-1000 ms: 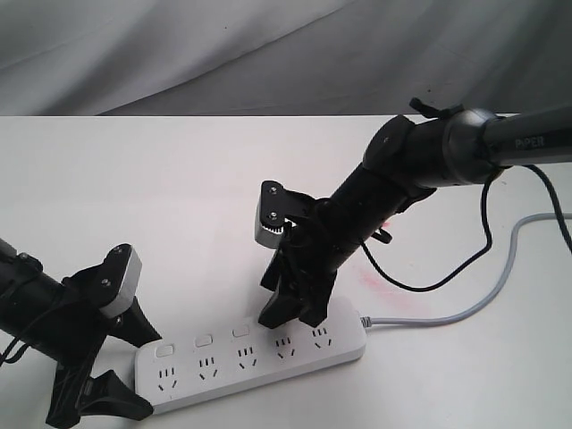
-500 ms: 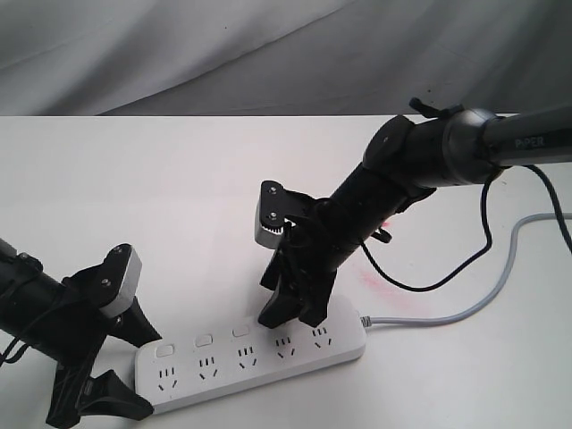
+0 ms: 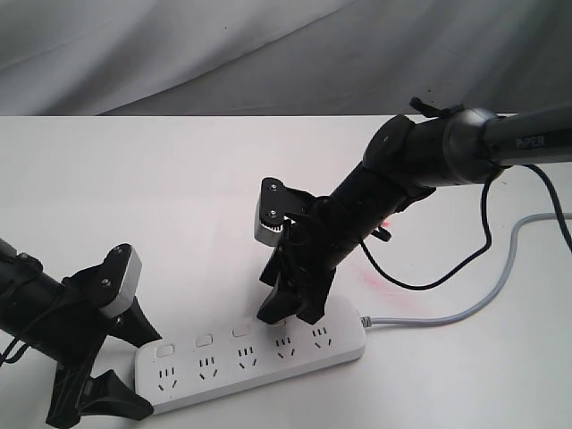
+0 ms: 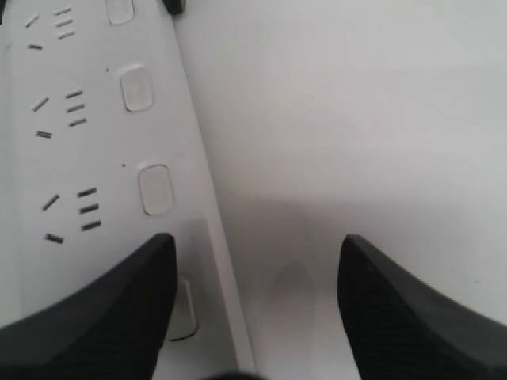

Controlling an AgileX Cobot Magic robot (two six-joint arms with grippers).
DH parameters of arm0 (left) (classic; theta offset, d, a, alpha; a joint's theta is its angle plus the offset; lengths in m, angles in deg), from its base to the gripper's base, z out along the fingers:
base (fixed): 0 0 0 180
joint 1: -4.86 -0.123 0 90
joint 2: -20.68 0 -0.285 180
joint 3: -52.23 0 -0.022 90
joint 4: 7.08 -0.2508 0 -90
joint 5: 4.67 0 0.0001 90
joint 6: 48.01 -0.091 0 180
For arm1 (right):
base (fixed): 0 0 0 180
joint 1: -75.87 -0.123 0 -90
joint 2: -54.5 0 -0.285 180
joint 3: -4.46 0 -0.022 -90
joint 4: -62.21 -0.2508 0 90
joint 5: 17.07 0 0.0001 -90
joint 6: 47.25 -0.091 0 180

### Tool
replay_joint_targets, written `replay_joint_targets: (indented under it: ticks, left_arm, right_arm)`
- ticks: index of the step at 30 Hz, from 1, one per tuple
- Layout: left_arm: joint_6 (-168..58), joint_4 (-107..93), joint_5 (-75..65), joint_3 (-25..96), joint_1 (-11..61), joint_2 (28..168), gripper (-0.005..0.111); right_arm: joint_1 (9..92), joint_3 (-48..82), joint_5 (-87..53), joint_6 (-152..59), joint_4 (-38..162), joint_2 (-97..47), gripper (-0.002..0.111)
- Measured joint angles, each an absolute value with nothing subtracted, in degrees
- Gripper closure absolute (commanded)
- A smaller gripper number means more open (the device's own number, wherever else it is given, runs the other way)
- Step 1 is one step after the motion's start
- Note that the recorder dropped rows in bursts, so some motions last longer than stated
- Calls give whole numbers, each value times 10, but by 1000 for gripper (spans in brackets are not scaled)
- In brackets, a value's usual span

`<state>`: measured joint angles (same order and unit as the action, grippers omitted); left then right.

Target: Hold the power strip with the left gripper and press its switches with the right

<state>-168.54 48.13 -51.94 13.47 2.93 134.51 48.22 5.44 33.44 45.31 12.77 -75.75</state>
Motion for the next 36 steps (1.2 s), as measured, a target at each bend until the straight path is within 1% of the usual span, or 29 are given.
replay_joint_targets:
  ticks: [22,36]
  left_arm:
    - [-1685,481,-519,135,29,1345,51]
    - [-1685,481,-519,135,29,1345,51]
  right_arm:
    - [482,54,331,438,155,-760,53]
    - [485,52,341,428,126,-773,53]
